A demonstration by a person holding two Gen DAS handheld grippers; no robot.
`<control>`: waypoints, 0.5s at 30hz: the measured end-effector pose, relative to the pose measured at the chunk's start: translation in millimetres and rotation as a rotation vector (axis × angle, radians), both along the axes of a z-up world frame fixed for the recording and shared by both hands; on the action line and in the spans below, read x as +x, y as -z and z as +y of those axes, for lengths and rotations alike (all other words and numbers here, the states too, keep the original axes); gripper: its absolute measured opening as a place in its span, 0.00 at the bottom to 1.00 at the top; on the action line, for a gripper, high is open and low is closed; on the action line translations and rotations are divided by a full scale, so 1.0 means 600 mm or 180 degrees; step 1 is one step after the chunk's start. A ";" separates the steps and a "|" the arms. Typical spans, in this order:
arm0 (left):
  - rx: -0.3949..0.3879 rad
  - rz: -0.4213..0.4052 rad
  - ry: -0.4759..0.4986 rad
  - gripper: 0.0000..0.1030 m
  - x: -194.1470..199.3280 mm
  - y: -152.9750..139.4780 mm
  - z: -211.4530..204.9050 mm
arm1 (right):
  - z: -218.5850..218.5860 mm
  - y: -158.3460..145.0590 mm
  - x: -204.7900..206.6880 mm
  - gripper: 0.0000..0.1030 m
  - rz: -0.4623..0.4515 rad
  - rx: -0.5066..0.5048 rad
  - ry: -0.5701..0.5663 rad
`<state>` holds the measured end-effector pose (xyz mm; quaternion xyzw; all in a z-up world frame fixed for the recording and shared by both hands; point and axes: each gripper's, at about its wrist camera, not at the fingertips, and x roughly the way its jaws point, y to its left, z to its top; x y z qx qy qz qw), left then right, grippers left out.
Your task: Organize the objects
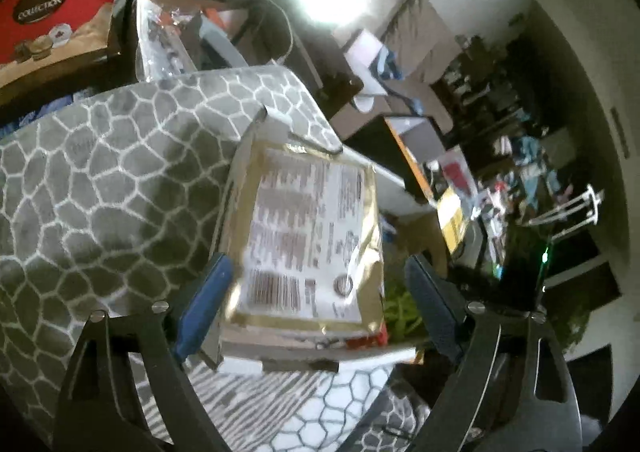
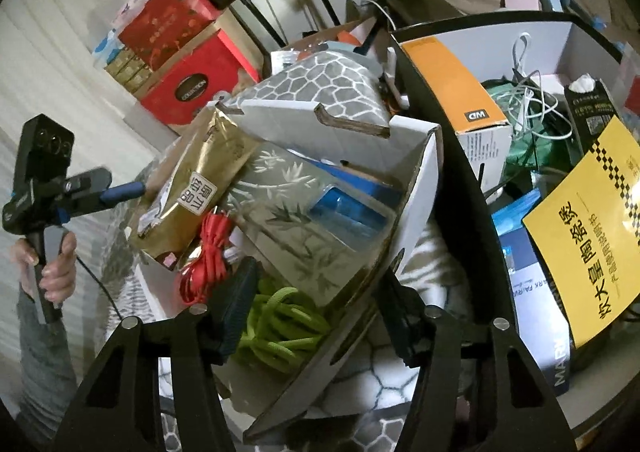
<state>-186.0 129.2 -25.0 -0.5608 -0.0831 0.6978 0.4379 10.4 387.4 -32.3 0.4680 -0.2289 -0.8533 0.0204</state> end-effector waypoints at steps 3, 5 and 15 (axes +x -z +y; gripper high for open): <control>-0.0063 0.0049 -0.0080 0.88 -0.016 0.007 -0.001 | -0.002 0.002 0.005 0.59 -0.0003 -0.0018 0.0010; -0.0127 -0.0004 -0.0121 0.88 -0.026 0.023 0.001 | -0.002 0.001 0.007 0.59 0.0005 -0.0033 0.0007; -0.0261 0.0032 -0.0002 0.73 -0.005 0.061 0.028 | -0.005 -0.004 -0.016 0.53 -0.0033 0.0201 0.0023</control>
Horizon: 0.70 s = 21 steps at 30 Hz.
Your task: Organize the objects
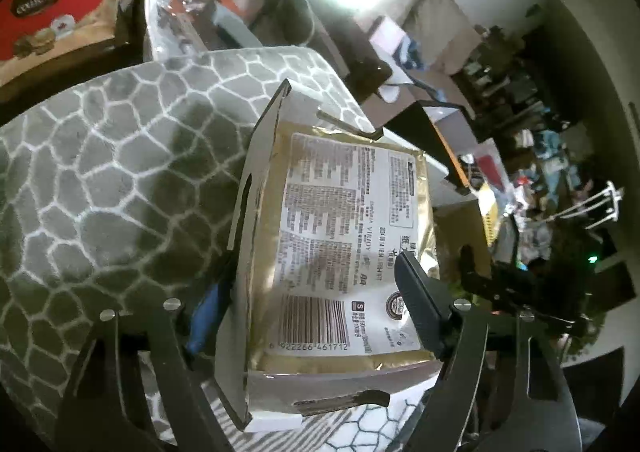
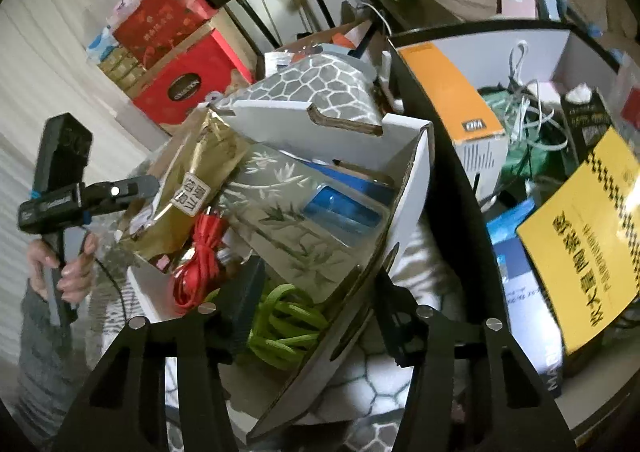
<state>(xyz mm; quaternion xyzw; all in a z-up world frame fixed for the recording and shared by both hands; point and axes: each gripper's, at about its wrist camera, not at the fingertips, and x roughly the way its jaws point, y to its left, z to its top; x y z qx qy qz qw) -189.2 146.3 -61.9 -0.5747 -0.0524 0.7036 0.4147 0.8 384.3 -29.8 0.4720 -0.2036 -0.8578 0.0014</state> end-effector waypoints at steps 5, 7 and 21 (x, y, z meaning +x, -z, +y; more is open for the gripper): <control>-0.0045 0.0041 -0.0233 0.74 0.014 -0.011 -0.024 | -0.016 -0.014 -0.030 0.53 0.0020 0.0281 -0.0064; -0.0055 0.0084 -0.0375 0.74 0.027 -0.023 -0.047 | -0.026 -0.022 -0.046 0.53 0.0041 0.0352 -0.0123; 0.0028 0.0188 -0.1432 0.74 0.085 -0.054 -0.222 | -0.150 -0.025 -0.162 0.53 0.0142 0.0244 -0.0797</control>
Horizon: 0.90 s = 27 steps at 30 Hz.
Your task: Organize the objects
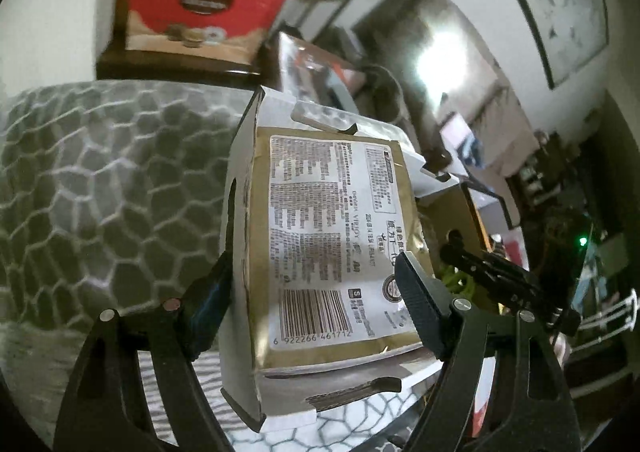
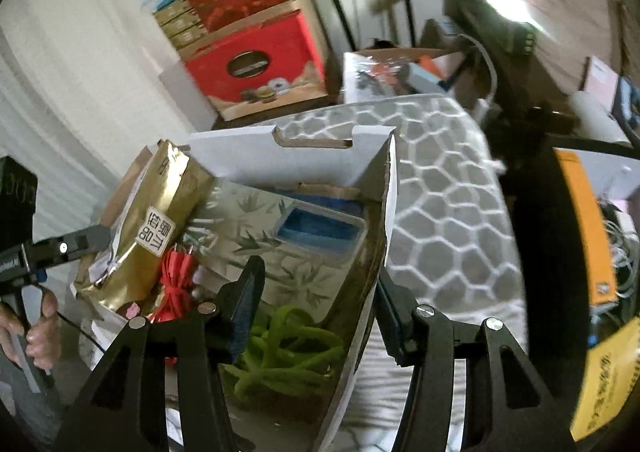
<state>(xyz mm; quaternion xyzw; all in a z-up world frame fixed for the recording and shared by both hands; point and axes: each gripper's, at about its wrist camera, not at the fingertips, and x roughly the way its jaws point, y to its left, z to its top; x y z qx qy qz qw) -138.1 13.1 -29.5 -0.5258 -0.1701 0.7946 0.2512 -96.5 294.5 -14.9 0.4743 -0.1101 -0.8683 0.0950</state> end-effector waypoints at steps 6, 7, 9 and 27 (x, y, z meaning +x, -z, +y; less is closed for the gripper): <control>-0.0051 -0.0044 -0.0223 0.74 0.003 0.023 -0.040 | -0.038 0.021 -0.039 0.53 -0.0040 -0.0038 -0.0128; -0.0056 -0.0057 -0.0252 0.74 0.002 0.028 -0.046 | -0.043 0.024 -0.045 0.53 -0.0045 -0.0046 -0.0140; -0.0064 -0.0095 -0.0297 0.74 -0.001 0.038 -0.056 | -0.048 0.031 -0.054 0.53 -0.0055 -0.0063 -0.0157; 0.0109 -0.0176 -0.0403 0.79 0.010 0.031 -0.089 | -0.060 0.043 -0.056 0.56 -0.0077 0.0039 -0.0162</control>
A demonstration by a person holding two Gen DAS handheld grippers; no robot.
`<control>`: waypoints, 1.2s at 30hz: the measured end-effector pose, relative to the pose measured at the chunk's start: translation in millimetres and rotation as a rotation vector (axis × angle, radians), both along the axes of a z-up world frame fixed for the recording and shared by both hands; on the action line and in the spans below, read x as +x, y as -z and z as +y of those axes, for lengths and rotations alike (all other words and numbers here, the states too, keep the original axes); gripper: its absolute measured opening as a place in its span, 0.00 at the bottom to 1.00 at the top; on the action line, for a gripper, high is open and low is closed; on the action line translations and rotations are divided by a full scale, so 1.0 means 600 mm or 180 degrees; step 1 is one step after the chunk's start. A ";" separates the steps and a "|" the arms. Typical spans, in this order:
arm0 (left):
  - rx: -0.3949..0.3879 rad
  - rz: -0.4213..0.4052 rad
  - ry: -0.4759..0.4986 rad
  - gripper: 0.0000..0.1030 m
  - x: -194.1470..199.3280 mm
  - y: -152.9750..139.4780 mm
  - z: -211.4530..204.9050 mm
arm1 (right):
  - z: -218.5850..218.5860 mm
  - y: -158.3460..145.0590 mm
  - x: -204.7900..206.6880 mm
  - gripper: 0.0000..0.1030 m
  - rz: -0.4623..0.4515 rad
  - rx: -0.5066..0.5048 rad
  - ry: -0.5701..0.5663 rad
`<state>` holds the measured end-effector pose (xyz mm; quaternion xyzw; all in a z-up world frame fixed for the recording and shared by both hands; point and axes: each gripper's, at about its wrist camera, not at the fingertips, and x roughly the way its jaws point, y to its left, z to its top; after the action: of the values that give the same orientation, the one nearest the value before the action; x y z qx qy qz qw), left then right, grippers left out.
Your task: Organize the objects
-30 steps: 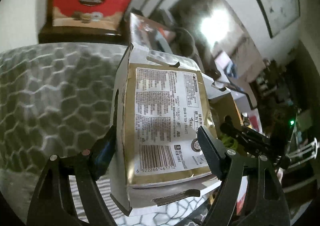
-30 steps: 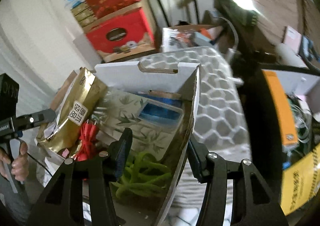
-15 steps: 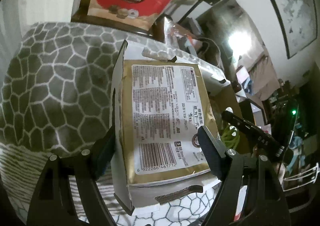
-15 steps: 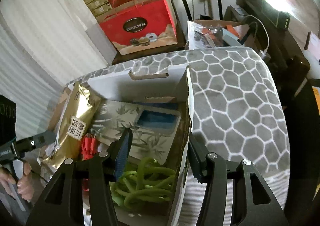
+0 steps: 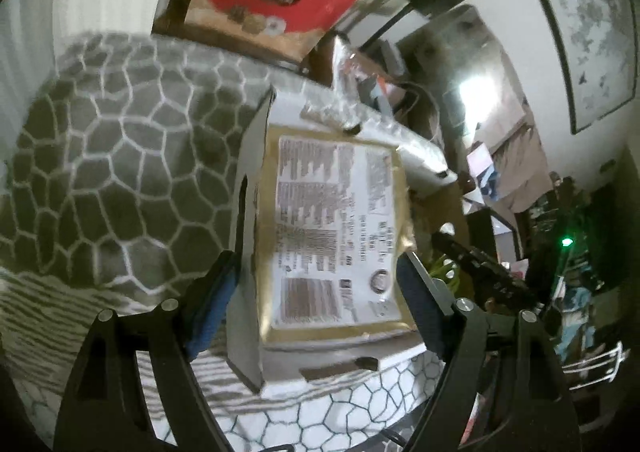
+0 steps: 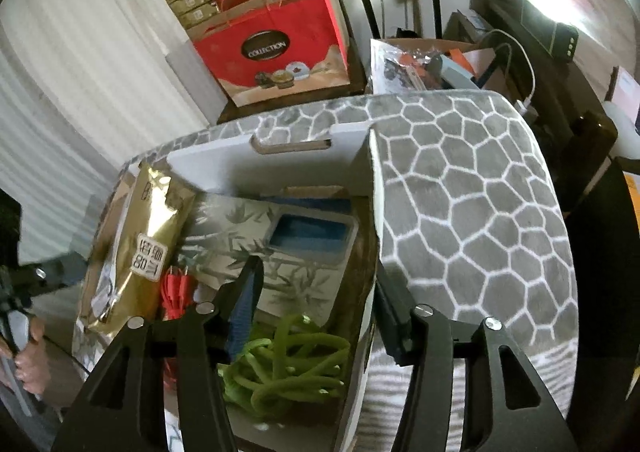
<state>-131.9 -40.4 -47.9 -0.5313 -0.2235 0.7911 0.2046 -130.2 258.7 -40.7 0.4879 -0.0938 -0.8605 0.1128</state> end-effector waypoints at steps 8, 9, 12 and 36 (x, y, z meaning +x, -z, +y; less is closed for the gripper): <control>-0.0474 0.0427 0.0113 0.86 0.030 -0.059 0.026 | -0.015 0.006 0.001 0.78 -0.0206 0.0030 -0.0260; -0.0531 0.0431 0.0103 0.86 0.029 -0.058 0.028 | -0.011 0.006 -0.003 0.79 -0.0247 -0.0049 -0.0241; -0.0837 0.0389 0.0058 0.86 0.010 -0.036 0.035 | 0.011 0.007 -0.007 0.79 -0.0366 -0.0368 -0.0178; -0.0644 -0.0008 0.0199 0.69 0.013 0.021 0.042 | -0.008 -0.014 0.016 0.40 -0.0123 0.0286 -0.0160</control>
<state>-124.3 -15.1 -60.2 -0.5570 -0.1261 0.8022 0.1741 -120.4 254.0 -32.4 0.5112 -0.0450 -0.8511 0.1105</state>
